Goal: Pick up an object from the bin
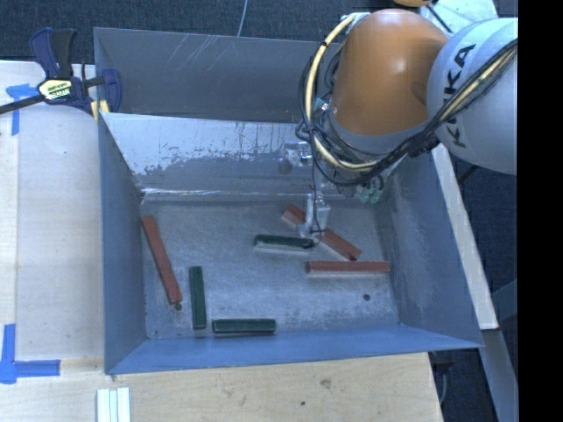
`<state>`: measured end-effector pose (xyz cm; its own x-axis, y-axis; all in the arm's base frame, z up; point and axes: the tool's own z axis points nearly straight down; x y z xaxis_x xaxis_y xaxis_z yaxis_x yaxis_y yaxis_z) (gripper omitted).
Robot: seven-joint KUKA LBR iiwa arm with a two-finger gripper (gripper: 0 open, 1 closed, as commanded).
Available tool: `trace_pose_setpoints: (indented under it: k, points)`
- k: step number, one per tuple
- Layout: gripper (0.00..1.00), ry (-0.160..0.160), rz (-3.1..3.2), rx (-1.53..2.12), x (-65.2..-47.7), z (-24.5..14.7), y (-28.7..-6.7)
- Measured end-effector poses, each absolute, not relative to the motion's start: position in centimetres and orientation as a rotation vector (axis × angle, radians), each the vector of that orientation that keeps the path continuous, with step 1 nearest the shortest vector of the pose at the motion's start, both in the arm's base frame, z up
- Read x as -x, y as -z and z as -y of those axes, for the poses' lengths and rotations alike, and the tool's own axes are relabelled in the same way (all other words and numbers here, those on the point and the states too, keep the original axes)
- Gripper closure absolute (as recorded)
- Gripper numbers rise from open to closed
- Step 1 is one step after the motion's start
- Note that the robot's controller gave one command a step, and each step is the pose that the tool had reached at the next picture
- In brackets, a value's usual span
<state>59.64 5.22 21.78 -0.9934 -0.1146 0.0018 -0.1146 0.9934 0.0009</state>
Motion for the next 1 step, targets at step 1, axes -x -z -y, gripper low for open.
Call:
trace_pose_setpoints:
  k: [1]
  points:
    - [1.00,0.001,3.110,-0.522,-58.95,-3.15,-7.56]
